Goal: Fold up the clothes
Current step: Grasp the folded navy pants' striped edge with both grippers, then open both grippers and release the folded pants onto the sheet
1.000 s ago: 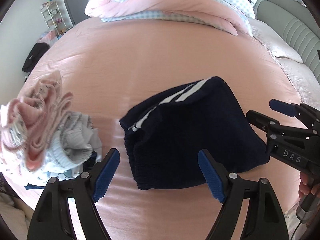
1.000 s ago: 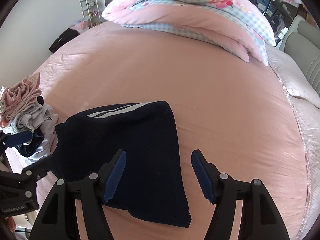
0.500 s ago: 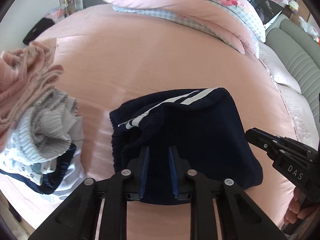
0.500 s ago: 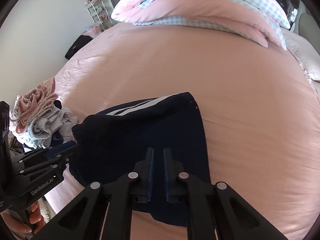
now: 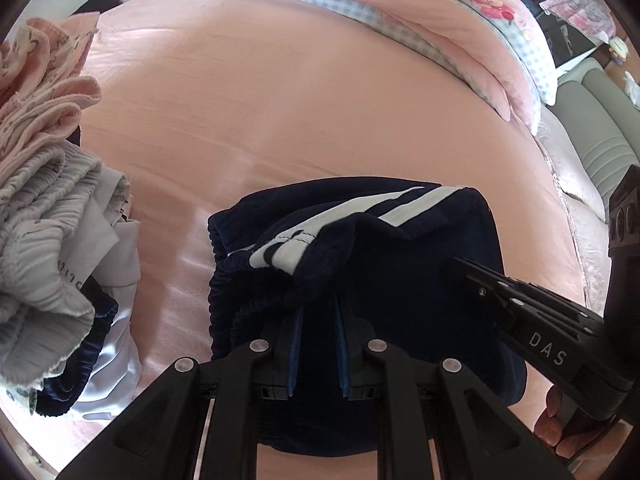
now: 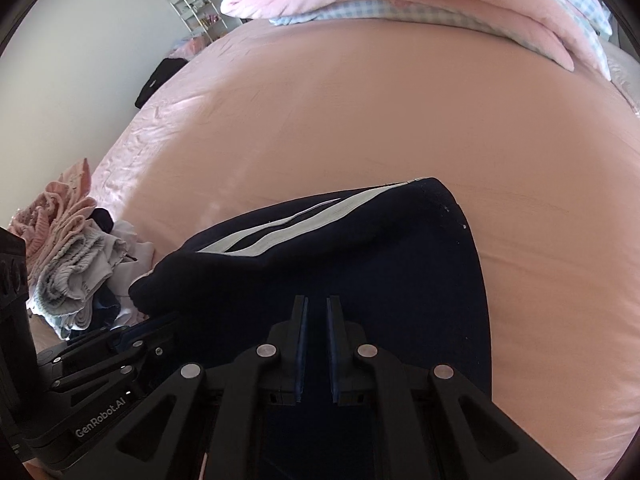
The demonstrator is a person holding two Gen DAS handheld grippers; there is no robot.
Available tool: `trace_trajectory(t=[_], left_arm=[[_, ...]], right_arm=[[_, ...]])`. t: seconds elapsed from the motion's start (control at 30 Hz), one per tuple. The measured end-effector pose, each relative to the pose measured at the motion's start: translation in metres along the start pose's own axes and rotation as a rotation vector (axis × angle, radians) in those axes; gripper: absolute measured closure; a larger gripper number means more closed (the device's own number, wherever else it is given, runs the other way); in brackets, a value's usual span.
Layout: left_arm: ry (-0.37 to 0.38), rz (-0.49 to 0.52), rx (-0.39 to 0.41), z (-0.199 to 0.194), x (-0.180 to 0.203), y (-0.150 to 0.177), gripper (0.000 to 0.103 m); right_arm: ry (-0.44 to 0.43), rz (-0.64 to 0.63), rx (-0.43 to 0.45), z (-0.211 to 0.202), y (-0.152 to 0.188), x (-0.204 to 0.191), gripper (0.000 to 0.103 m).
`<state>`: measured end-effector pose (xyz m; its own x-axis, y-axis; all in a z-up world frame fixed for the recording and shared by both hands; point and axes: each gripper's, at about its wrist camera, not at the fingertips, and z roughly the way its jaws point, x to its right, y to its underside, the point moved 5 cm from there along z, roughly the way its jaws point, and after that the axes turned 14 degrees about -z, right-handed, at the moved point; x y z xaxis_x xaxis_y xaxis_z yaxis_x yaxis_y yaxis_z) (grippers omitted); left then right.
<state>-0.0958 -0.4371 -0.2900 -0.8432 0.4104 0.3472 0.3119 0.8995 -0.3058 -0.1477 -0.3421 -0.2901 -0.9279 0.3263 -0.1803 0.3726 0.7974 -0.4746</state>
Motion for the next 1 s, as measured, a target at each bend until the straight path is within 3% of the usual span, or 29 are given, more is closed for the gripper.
trace_trajectory(t=[0.3, 0.43, 0.63, 0.83, 0.93, 1.0], left_arm=[[-0.015, -0.028, 0.026, -0.005, 0.003, -0.017, 0.090], [-0.044, -0.091, 0.020, 0.001, -0.005, -0.024, 0.090], [-0.115, -0.089, 0.028, 0.004, -0.009, -0.018, 0.090], [-0.135, -0.066, 0.033, 0.004, -0.005, -0.012, 0.090], [-0.104, -0.065, -0.018, 0.004, 0.000, -0.014, 0.088], [-0.061, -0.084, -0.070, 0.001, 0.001, -0.013, 0.078]], right_arm=[[-0.011, 0.036, -0.016, 0.025, -0.029, 0.012, 0.096], [-0.034, 0.056, -0.021, 0.038, -0.038, 0.022, 0.096], [0.021, 0.078, -0.049, 0.055, -0.056, 0.043, 0.096], [0.060, 0.035, -0.074, 0.054, -0.058, 0.042, 0.096], [0.061, 0.025, -0.059, 0.042, -0.054, 0.038, 0.095], [0.038, 0.032, -0.033, 0.026, -0.049, 0.041, 0.093]])
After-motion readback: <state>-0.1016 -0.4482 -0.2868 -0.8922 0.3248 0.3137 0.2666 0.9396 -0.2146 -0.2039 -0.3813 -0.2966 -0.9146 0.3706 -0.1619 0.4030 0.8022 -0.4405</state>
